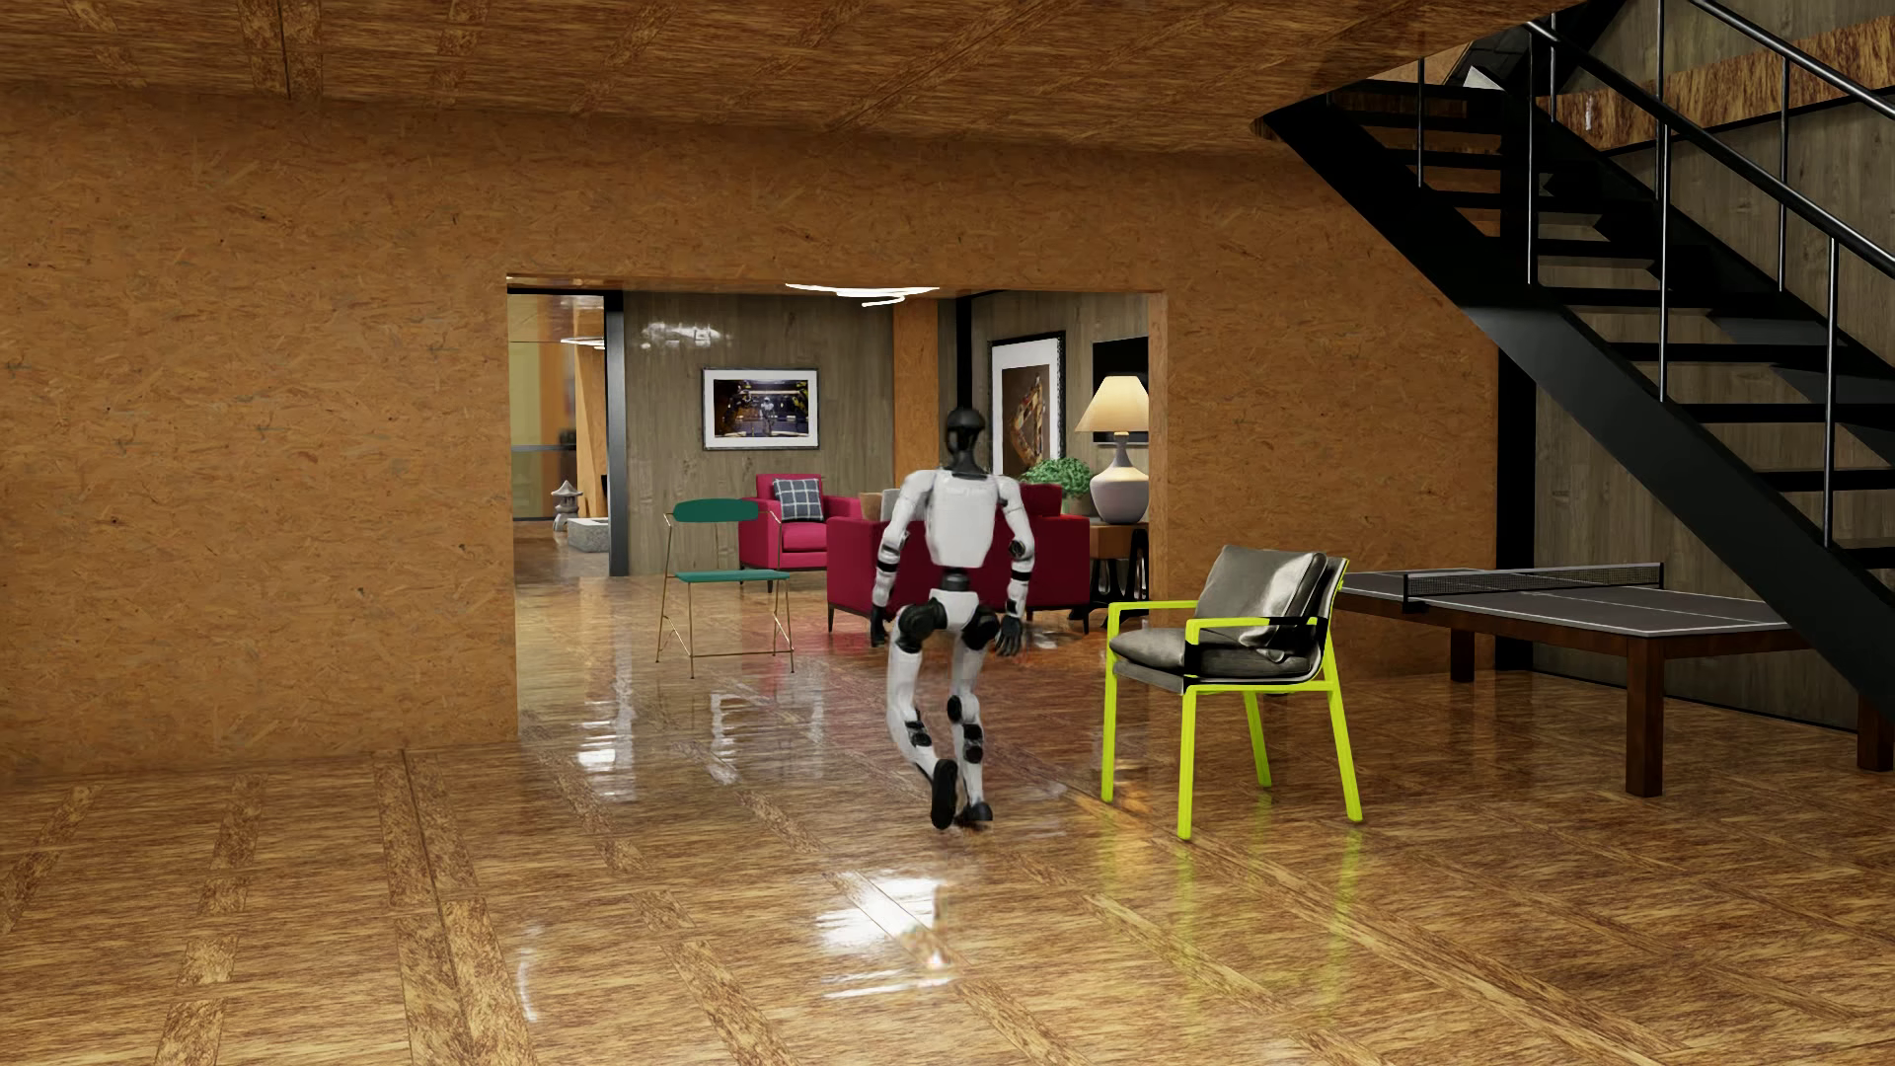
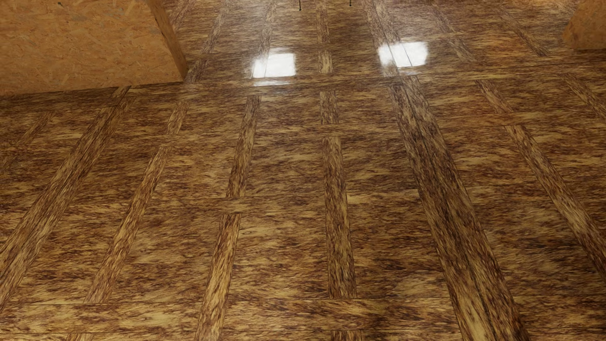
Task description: Walk to the dark teal chair
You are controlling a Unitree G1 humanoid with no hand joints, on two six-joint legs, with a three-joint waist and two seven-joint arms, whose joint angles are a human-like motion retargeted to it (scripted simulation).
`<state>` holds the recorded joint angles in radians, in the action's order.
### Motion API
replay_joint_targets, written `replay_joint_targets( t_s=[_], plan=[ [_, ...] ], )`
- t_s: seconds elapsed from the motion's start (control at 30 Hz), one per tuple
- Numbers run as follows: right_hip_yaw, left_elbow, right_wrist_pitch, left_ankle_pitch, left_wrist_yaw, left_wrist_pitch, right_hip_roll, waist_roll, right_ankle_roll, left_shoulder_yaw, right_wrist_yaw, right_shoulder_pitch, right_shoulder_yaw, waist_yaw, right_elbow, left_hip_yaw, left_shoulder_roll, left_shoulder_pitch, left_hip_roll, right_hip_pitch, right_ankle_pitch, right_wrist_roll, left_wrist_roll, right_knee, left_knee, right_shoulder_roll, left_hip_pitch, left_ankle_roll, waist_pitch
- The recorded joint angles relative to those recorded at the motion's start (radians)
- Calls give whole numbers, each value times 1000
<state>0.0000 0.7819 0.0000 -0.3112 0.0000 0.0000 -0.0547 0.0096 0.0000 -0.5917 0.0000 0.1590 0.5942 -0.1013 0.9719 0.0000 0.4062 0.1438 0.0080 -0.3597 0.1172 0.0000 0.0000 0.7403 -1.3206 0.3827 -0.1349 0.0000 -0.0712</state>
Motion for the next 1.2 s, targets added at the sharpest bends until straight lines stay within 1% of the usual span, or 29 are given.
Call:
replay_joint_targets(
  t_s=[0.03, 0.1, 0.2, 0.23, 0.27, 0.3, 0.33, 0.37, 0.4, 0.43, 0.47, 0.5, 0.53, 0.57, 0.6, 0.63, 0.67, 0.7, 0.77, 0.87, 0.93, 0.97, 1.0, 1.03, 1.07, 1.1, 1.13, 1.17, 1.2],
  plan=[
    [0, -3, 0, 14, 0, 0, 9, -9, 0, -29, 0, -22, -36, 49, -44, 0, -10, 37, -11, 75, 15, 0, 0, -40, -72, 10, -87, 0, -7],
    [0, -37, 0, 1, 0, 0, 0, -33, 0, -54, 0, -70, -90, 158, -124, 0, -18, 131, -27, 211, 33, 0, 0, -100, -2, 34, -228, 0, -15],
    [0, -76, 0, -132, 0, 0, -24, -46, 0, -82, 0, -151, -172, 265, -225, 0, -24, 239, -23, 388, 80, 0, 0, -148, 474, 69, -321, 0, -26],
    [0, -66, 0, -114, 0, 0, -23, -43, 0, -102, 0, -178, -196, 279, -244, 0, -30, 253, -23, 435, 105, 0, 0, -155, 655, 76, -321, 0, -24],
    [0, -47, 0, 60, 0, 0, -18, -37, 0, -119, 0, -203, -214, 284, -253, 0, -37, 257, -19, 481, 129, 0, 0, -165, 821, 78, -308, 0, -18],
    [0, -26, 0, 291, 0, 0, -13, -29, 0, -136, 0, -220, -228, 281, -256, 0, -43, 253, -17, 538, 145, 0, 0, -177, 830, 77, -285, 0, -13],
    [0, -9, 0, 316, 0, 0, -16, -23, 0, -151, 0, -229, -240, 285, -257, 0, -47, 244, -14, 586, 150, 0, 0, -182, 1096, 73, -264, 0, -11],
    [0, 2, 0, 300, 0, 0, -25, -24, 0, -158, 0, -230, -240, 296, -255, 0, -47, 233, -11, 613, 146, 0, 0, -174, 1152, 67, -260, 0, -9],
    [0, -3, 0, 317, 0, 0, -43, -31, 0, -156, 0, -225, -237, 297, -256, 0, -41, 216, -23, 604, 121, 0, 0, -138, 892, 60, -309, 0, 0],
    [0, -8, 0, 179, 0, 0, -68, -46, 0, -149, 0, -209, -226, 304, -251, 0, -36, 195, -44, 583, 64, 0, 0, -91, 904, 51, -342, 0, 5],
    [0, -1, 0, -6, 0, 0, -92, -73, 0, -135, 0, -190, -214, 282, -219, 0, -32, 162, -73, 551, -28, 0, 0, 3, 854, 27, -368, 0, -3],
    [0, 60, 0, -54, 0, 0, -116, -89, 0, -120, 0, -182, -174, 259, -139, 0, -36, 94, -86, 478, -127, 0, 0, 148, 798, 5, -377, 0, -6],
    [0, 72, 0, -15, 0, 0, -145, -102, 0, -110, 0, -158, -113, 252, -70, 0, -25, 42, -110, 393, -181, 0, 0, 328, 770, -10, -332, 0, -13],
    [0, 65, 0, 35, 0, 0, -164, -110, 0, -78, 0, -146, -58, 236, -13, 0, -15, -12, -130, 295, -136, 0, 0, 500, 764, -22, -286, 0, -18],
    [0, 44, 0, 88, 0, 0, -168, -104, 0, -25, 0, -130, -20, 196, 20, 0, -5, -46, -138, 224, -24, 0, 0, 639, 774, -30, -219, 0, -24],
    [0, 21, 0, 143, 0, 0, -161, -93, 0, 26, 0, -101, -4, 143, 37, 0, 8, -75, -143, 160, 49, 0, 0, 733, 784, -35, -155, 0, -24],
    [0, -3, 0, 206, 0, 0, -155, -83, 0, 73, 0, -62, -12, 88, 39, 0, 24, -103, -143, 92, 66, 0, 0, 790, 801, -32, -88, 0, -21],
    [0, -42, 0, 264, 0, 0, -148, -72, 0, 113, 0, -21, -30, 43, 38, 0, 41, -125, -141, 28, 53, 0, 0, 795, 816, -27, -29, 0, -15],
    [0, -155, 0, 375, 0, 0, -144, -67, 0, 179, 0, 54, -48, -15, 24, 0, 91, -155, -142, -72, 19, 0, 0, 651, 850, -16, 96, 0, -8],
    [0, -283, 0, 512, 0, 0, -137, -59, 0, 224, 0, 104, 2, -26, 41, 0, 134, -202, -136, -134, 1, 0, 0, 190, 869, 7, 237, 0, -1],
    [0, -299, 0, 551, 0, 0, -144, -57, 0, 225, 0, 103, 31, -25, 75, 0, 132, -220, -129, -148, -48, 0, 0, -100, 870, 7, 270, 0, 20],
    [0, -288, 0, 557, 0, 0, -152, -58, 0, 209, 0, 96, 44, -26, 92, 0, 124, -221, -121, -141, -69, 0, 0, -170, 869, 3, 277, 0, 35],
    [0, -267, 0, 554, 0, 0, -164, -58, 0, 192, 0, 89, 55, -27, 105, 0, 111, -215, -111, -134, -138, 0, 0, -497, 871, -1, 287, 0, 47],
    [0, -235, 0, 545, 0, 0, -171, -56, 0, 173, 0, 81, 57, -32, 110, 0, 93, -202, -96, -119, -191, 0, 0, -591, 871, -4, 304, 0, 50],
    [0, -197, 0, 536, 0, 0, -180, -63, 0, 148, 0, 71, 57, -27, 104, 0, 75, -174, -86, -143, -147, 0, 0, -295, 866, -7, 330, 0, 53],
    [0, -147, 0, 514, 0, 0, -183, -71, 0, 121, 0, 63, 49, -34, 96, 0, 58, -141, -68, -158, -118, 0, 0, -259, 846, -11, 337, 0, 63],
    [0, -79, 0, 462, 0, 0, -189, -62, 0, 95, 0, 53, 36, -32, 83, 0, 31, -106, -38, -177, -171, 0, 0, -174, 815, -19, 343, 0, 64],
    [0, 30, 0, 378, 0, 0, -173, -41, 0, 82, 0, 22, 28, -3, 106, 0, -7, -70, -14, -191, -203, 0, 0, -87, 750, -27, 342, 0, 51],
    [0, 130, 0, 287, 0, 0, -159, -31, 0, 70, 0, -6, 27, 14, 97, 0, -43, -24, 10, -190, -171, 0, 0, -28, 634, -18, 288, 0, 51]
  ],
)
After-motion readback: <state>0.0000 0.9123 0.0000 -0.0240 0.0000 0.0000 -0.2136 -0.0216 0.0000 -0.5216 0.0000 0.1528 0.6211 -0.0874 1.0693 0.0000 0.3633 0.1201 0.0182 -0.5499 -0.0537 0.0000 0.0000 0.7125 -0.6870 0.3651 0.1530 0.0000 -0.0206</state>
